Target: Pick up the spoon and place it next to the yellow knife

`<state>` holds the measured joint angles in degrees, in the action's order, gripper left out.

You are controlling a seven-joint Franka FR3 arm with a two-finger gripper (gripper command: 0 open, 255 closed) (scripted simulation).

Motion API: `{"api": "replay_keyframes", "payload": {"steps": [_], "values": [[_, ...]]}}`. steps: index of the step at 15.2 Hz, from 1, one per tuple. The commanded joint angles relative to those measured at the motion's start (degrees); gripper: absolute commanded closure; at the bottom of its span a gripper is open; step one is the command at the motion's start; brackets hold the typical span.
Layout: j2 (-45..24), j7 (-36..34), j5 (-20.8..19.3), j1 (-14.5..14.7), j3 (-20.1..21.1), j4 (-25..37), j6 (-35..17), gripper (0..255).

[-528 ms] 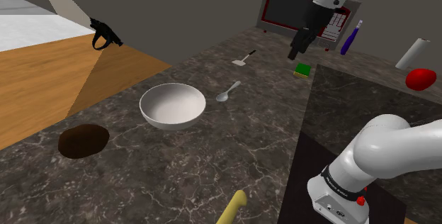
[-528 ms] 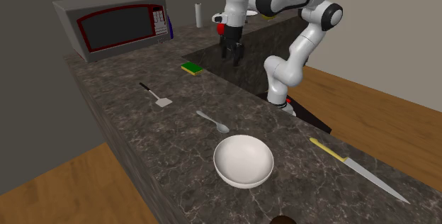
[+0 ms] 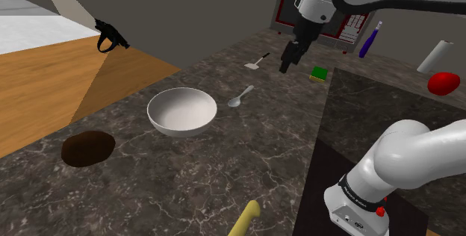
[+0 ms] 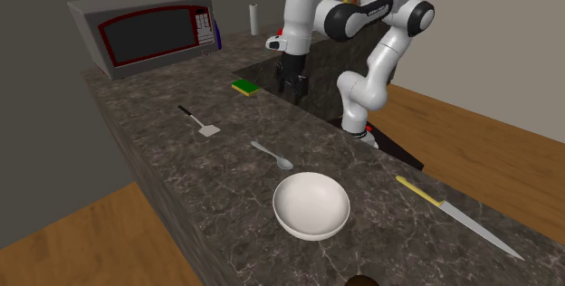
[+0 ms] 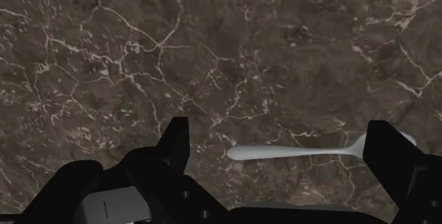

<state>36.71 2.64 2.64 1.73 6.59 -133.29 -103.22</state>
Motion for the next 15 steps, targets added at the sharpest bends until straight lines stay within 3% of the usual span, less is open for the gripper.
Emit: {"api": "replay_keyframes", "payload": {"steps": [1,8,15], "values": [[-1.93,-1.31,0.70,0.86,1.80,-0.54,-2.95,0],[-12.11,-5.15,1.17,2.79,7.41,0.59,-13.27,0],[-23.71,-9.92,-1.44,3.92,12.68,4.68,-21.67,0]]}}
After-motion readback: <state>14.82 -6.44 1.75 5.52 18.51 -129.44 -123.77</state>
